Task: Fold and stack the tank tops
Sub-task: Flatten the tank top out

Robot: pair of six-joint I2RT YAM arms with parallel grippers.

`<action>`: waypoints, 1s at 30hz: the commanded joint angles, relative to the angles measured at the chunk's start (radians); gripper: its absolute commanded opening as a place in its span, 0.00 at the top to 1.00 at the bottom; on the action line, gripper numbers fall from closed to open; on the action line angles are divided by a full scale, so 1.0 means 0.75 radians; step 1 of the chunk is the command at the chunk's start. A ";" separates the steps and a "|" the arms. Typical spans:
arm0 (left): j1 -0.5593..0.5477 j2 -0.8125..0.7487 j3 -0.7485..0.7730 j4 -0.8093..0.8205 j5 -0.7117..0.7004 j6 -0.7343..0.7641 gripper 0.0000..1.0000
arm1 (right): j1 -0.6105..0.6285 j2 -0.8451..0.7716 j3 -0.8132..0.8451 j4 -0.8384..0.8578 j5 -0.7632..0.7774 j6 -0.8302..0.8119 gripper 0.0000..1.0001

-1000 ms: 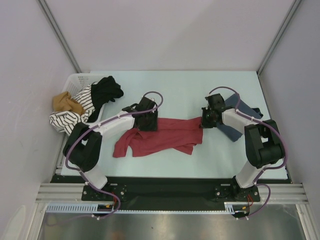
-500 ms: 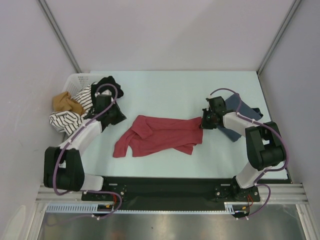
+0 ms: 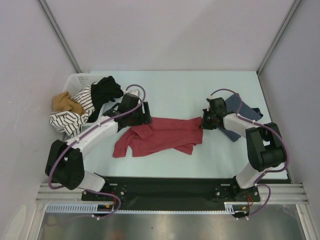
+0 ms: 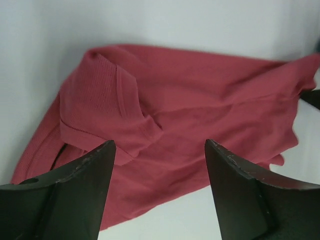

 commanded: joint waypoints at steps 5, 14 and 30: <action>-0.169 0.129 0.122 -0.126 -0.198 0.023 0.24 | -0.009 -0.067 -0.022 0.052 -0.004 0.010 1.00; -0.261 0.458 0.335 -0.304 -0.390 0.035 0.31 | -0.011 -0.095 -0.057 0.085 0.010 0.026 1.00; -0.198 0.524 0.409 -0.462 -0.660 0.021 1.00 | -0.009 -0.118 -0.085 0.111 -0.014 0.041 1.00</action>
